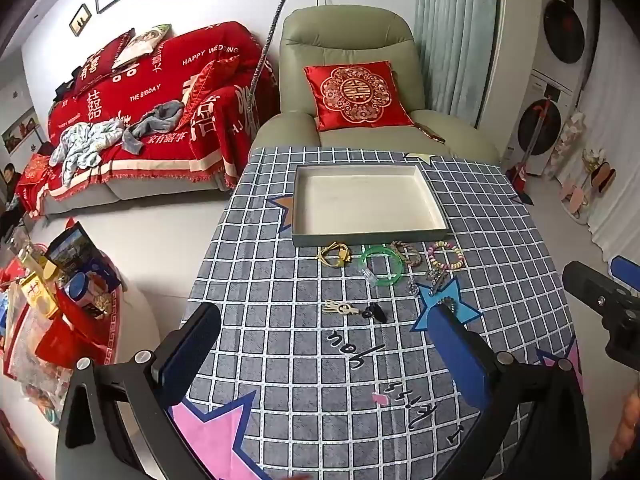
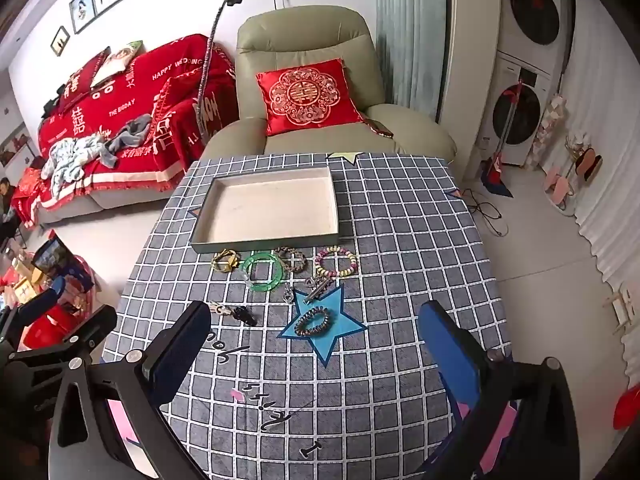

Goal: Organize jewelry

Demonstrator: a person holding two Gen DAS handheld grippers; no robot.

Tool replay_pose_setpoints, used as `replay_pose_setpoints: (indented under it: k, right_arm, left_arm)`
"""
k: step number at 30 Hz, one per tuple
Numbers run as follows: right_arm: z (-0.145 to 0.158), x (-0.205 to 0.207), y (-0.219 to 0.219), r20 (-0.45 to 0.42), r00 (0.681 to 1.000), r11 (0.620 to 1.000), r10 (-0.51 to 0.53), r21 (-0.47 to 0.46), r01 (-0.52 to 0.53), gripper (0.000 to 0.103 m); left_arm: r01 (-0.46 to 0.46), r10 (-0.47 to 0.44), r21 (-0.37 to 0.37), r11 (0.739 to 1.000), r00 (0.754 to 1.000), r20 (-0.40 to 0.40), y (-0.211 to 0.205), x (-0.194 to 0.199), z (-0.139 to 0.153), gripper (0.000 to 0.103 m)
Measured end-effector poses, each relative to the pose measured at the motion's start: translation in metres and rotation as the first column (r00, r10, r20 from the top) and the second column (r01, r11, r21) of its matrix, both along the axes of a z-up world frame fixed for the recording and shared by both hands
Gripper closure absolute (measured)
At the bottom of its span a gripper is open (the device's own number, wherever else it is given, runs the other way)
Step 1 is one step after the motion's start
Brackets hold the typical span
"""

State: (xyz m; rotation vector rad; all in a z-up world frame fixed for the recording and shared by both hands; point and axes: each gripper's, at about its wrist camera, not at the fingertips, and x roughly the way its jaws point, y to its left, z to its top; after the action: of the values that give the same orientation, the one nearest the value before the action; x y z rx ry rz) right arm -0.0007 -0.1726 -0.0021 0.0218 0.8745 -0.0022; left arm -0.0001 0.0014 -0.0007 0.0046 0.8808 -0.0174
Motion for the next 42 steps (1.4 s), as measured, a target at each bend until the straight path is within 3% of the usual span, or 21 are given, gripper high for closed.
replay_pose_setpoints:
  k: [3,13,42]
  right_arm:
    - [0.001,0.0,0.001,0.003,1.0,1.0,0.0,0.002,0.0,0.0]
    - [0.015,0.008,0.005,0.0,1.0,1.0,0.005,0.01,-0.005,0.0]
    - [0.008,-0.002,0.009,0.024,1.0,1.0,0.016,0.012,-0.016,0.0]
  left_arm:
    - [-0.011,0.011,0.029,1.0,1.0,-0.009,-0.003,0.004,0.0,0.0]
    - [-0.009,0.009,0.011,1.0,1.0,0.005,0.002,-0.001,0.002,0.0]
    - [-0.01,0.01,0.015,1.0,1.0,0.007,0.004,-0.003,0.005,0.0]
